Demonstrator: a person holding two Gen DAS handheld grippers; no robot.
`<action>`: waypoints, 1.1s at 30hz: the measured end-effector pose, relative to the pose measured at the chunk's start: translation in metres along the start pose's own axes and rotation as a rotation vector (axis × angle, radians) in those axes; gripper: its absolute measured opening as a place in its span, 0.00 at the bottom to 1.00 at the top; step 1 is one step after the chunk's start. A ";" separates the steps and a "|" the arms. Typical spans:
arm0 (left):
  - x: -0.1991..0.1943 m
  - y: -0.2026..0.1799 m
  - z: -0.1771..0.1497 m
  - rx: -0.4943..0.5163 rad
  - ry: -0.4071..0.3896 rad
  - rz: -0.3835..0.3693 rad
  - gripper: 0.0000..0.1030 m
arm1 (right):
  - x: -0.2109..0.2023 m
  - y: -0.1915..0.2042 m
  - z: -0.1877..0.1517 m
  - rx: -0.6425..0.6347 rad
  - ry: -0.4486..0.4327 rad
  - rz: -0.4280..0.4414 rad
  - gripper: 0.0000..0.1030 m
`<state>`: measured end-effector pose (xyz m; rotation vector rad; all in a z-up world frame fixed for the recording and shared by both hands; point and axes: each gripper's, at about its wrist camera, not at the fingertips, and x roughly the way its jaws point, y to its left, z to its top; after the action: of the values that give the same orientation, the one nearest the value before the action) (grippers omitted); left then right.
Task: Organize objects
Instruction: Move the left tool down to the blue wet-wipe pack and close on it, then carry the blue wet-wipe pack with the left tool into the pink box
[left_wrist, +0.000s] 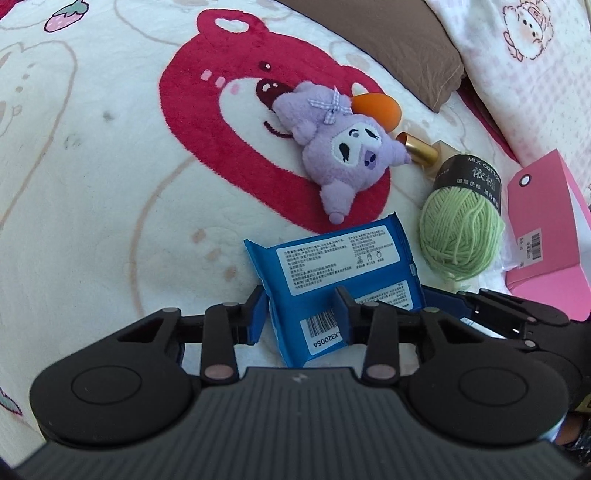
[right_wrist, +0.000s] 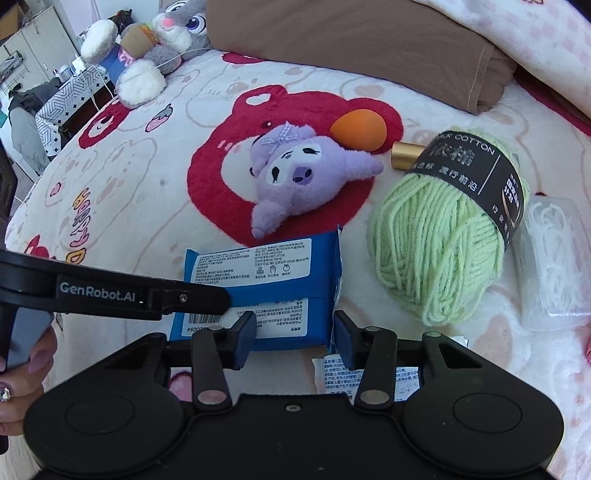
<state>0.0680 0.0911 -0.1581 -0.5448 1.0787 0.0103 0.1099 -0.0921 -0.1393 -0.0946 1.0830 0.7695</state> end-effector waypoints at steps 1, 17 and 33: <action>0.001 0.000 0.000 0.003 -0.003 0.004 0.36 | 0.002 -0.004 0.000 0.021 -0.007 0.012 0.50; -0.060 -0.051 -0.001 0.109 -0.059 -0.056 0.28 | -0.070 0.005 -0.014 0.052 -0.113 0.017 0.45; -0.114 -0.261 -0.011 0.552 -0.074 -0.248 0.28 | -0.253 -0.078 -0.045 0.238 -0.304 -0.167 0.48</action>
<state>0.0735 -0.1118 0.0427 -0.1723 0.8857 -0.4686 0.0625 -0.3002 0.0232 0.1297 0.8571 0.4820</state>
